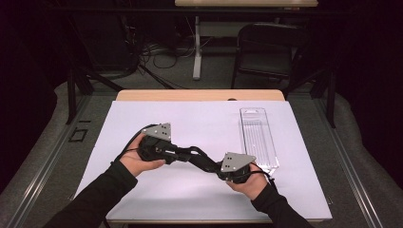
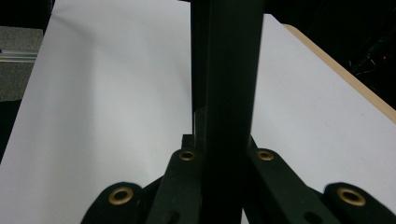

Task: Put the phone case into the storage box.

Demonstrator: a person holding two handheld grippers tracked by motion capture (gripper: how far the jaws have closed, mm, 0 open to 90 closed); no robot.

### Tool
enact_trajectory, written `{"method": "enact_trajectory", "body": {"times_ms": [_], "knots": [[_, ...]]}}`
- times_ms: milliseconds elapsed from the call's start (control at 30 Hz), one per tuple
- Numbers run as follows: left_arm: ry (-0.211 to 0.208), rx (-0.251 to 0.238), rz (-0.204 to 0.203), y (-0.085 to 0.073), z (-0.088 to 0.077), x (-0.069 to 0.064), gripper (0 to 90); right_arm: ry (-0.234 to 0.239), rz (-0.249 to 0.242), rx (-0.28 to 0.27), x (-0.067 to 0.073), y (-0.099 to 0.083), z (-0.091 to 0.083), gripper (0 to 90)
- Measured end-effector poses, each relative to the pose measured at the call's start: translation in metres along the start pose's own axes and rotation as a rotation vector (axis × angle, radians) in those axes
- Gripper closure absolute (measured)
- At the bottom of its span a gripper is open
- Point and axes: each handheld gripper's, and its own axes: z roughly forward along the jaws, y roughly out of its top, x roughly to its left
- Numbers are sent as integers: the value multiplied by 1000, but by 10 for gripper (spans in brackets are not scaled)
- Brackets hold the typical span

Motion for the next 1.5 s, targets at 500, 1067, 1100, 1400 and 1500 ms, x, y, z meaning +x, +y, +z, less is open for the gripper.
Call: {"method": "enact_trajectory", "body": {"times_ms": [500, 1067, 1100, 1400, 1500], "knots": [[5, 3, 25, 0, 0, -1, 808, -1, 6, -1, 0, 0, 0, 872], [15, -4, 45, 0, 0, -2, 813, -14, 12, 0, 0, -1, 0, 841], [15, -5, 44, 0, 0, -1, 812, -15, 12, -1, -1, -1, 0, 836], [15, -4, 27, 0, -1, -1, 813, -19, 22, -2, -1, -1, -1, 793], [14, -4, 15, 0, -1, 0, 813, -23, 26, -1, -1, -1, -1, 781]]}}
